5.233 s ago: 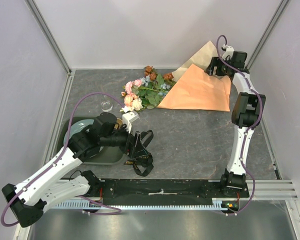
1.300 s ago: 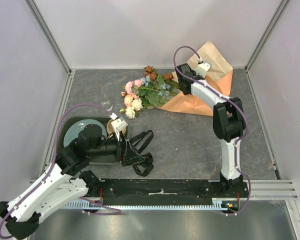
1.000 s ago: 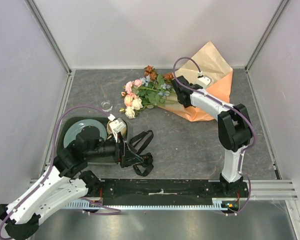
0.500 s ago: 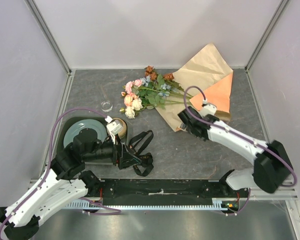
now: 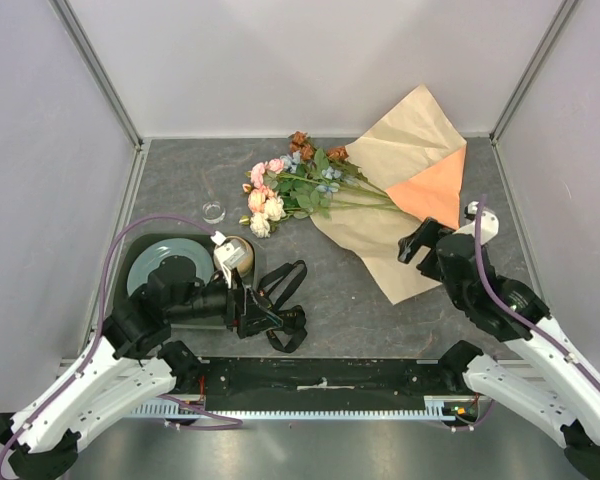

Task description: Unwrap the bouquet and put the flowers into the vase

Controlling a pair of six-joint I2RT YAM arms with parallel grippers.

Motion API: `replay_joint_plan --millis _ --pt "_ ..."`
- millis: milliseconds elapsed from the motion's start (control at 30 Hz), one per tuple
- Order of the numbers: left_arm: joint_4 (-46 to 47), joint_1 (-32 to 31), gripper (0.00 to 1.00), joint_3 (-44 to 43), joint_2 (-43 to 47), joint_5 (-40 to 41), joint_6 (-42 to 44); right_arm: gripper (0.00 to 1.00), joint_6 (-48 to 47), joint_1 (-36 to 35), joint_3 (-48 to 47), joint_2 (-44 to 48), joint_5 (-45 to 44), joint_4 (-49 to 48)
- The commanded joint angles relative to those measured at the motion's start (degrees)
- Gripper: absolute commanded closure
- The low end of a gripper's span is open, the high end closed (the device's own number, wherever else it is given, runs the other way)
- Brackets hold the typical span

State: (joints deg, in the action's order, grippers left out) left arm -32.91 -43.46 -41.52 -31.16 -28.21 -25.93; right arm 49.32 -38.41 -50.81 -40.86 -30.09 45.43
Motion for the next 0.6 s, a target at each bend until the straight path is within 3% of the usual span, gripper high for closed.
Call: replay_joint_plan --millis 0,167,267,367,567 --pt "1.7 0.2 0.19 -0.8 1.4 0.4 1.2 0.02 -8.4 0.0 -5.8 -4.5 -4.7 -4.7" --pt "1.9 0.2 0.19 0.0 2.6 1.4 0.4 0.02 -16.6 0.4 -14.1 -20.2 -6.6 -12.1" --pt "1.4 0.3 0.18 -0.1 2.6 1.9 0.6 0.02 -19.5 1.4 -21.6 -36.0 -4.9 -12.3" --pt "1.4 0.2 0.18 0.6 2.8 3.0 0.4 0.02 -17.1 4.4 -27.3 -53.7 0.8 -11.4" --pt "1.5 0.2 0.17 1.3 4.5 5.5 0.0 0.02 -11.0 10.0 -27.7 -67.8 7.2 -22.4"
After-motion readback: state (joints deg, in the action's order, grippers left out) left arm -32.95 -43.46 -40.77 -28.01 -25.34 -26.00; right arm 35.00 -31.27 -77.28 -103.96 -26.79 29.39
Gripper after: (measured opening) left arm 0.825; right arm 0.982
